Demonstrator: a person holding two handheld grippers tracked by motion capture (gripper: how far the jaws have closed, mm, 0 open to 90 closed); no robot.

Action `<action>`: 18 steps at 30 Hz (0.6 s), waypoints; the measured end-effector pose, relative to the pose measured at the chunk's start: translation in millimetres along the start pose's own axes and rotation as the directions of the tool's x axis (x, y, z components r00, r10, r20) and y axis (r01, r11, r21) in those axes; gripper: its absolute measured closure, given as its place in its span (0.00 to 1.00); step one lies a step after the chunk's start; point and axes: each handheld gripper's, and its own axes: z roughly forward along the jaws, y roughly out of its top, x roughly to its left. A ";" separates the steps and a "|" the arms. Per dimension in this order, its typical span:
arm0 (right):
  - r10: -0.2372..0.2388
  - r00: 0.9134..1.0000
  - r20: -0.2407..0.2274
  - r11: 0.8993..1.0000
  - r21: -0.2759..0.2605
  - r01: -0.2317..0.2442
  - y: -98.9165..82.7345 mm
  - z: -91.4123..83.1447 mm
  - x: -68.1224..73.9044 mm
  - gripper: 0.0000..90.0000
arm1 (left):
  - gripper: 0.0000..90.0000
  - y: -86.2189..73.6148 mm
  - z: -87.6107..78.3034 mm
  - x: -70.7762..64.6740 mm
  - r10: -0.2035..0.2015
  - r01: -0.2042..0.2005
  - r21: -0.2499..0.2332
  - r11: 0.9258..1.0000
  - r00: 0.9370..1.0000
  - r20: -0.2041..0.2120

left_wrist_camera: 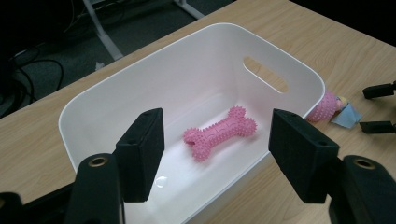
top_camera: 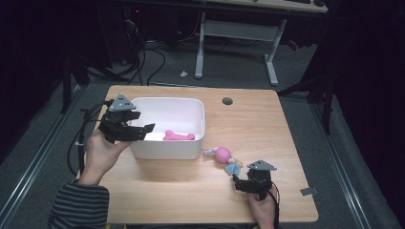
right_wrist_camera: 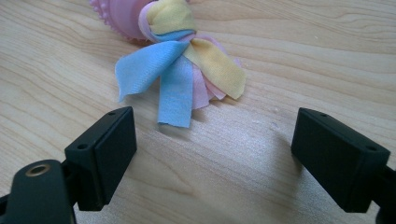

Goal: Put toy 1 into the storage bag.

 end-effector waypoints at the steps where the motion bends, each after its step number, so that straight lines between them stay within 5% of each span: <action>1: 0.000 1.000 0.000 1.000 0.000 0.000 0.0 0.0 0.0 0.15 | 0.40 -1.8 -0.3 -0.6 -0.002 0.002 0.001 1.000 1.000 0.000; 18: 0.000 1.000 -0.001 1.000 0.001 0.000 -0.1 -0.2 0.3 0.15 | 0.39 -34.7 -11.6 -7.8 -0.025 0.025 -0.003 1.000 1.000 0.004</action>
